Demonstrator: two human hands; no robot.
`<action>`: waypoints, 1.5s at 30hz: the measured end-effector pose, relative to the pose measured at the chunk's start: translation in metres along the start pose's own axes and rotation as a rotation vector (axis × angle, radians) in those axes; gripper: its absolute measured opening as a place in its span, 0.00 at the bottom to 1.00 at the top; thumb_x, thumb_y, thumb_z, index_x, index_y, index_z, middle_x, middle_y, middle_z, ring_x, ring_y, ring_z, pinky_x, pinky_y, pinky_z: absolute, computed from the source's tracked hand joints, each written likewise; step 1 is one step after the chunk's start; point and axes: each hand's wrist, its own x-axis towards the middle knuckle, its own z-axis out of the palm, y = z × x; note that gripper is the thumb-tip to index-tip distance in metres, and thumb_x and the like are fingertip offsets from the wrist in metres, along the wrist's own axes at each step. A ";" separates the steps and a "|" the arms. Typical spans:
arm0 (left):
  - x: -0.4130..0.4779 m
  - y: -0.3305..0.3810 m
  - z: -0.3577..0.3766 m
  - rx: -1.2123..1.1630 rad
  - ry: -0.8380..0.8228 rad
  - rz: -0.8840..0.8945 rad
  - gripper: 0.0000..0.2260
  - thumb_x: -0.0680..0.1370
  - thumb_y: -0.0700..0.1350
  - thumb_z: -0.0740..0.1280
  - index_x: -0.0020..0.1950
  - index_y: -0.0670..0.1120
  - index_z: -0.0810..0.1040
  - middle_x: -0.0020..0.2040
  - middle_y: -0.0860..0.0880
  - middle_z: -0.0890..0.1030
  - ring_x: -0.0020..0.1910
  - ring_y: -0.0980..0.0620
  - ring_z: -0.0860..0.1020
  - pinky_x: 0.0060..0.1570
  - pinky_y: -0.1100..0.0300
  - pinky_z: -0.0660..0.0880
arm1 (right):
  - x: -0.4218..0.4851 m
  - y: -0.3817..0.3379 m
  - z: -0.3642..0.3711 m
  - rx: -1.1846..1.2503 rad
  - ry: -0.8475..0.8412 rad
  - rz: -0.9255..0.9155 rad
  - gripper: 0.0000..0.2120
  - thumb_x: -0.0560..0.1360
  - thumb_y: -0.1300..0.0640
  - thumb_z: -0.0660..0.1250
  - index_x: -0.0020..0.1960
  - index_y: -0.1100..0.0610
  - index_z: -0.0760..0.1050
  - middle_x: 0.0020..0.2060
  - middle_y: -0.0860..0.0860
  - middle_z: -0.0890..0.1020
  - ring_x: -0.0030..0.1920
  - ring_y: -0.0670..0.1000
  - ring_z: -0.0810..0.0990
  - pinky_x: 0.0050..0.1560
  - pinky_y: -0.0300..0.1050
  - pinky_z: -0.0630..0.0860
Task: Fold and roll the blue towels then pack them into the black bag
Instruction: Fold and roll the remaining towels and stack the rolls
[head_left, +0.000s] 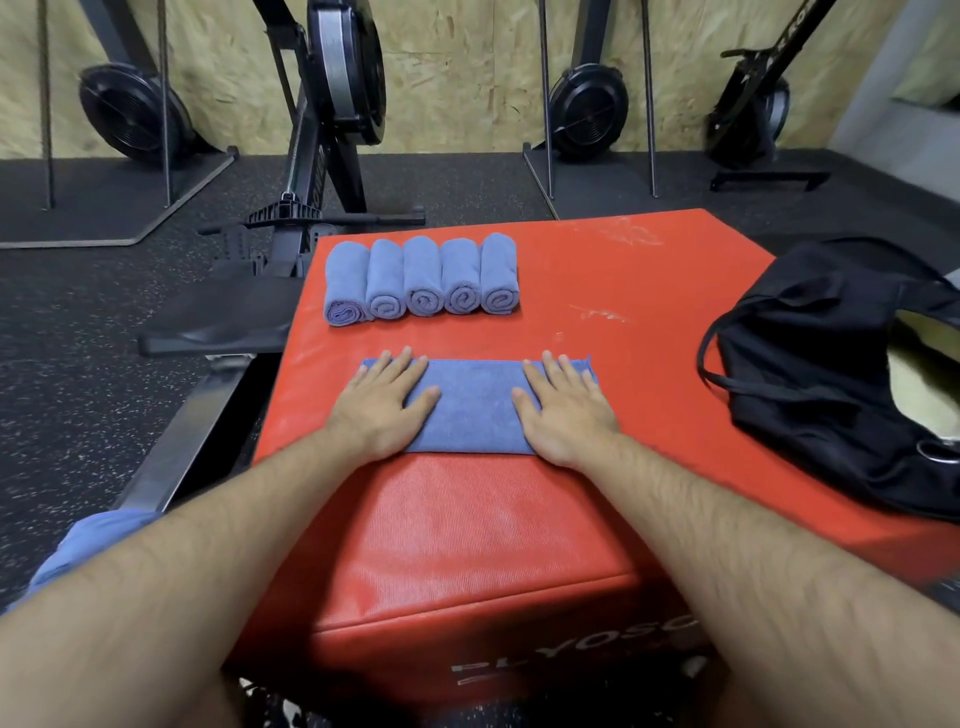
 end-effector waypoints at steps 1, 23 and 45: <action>-0.002 -0.006 -0.002 -0.007 0.001 -0.018 0.29 0.82 0.64 0.50 0.81 0.56 0.52 0.82 0.55 0.48 0.80 0.54 0.45 0.78 0.51 0.42 | -0.001 0.006 -0.001 -0.003 0.006 0.015 0.30 0.83 0.39 0.43 0.82 0.48 0.47 0.81 0.50 0.46 0.80 0.49 0.42 0.79 0.52 0.40; 0.007 0.003 -0.019 0.103 -0.024 0.160 0.21 0.83 0.60 0.54 0.76 0.61 0.65 0.79 0.57 0.61 0.77 0.55 0.59 0.74 0.48 0.52 | -0.024 -0.102 -0.021 -0.205 -0.017 -0.072 0.29 0.80 0.37 0.51 0.71 0.55 0.69 0.67 0.55 0.71 0.66 0.58 0.69 0.59 0.56 0.68; -0.066 0.026 -0.032 -0.221 -0.061 0.519 0.05 0.75 0.43 0.74 0.49 0.49 0.81 0.45 0.51 0.75 0.42 0.57 0.73 0.49 0.57 0.74 | -0.055 -0.007 -0.046 0.044 -0.149 -0.562 0.05 0.72 0.59 0.70 0.47 0.53 0.80 0.42 0.48 0.78 0.43 0.46 0.74 0.51 0.49 0.74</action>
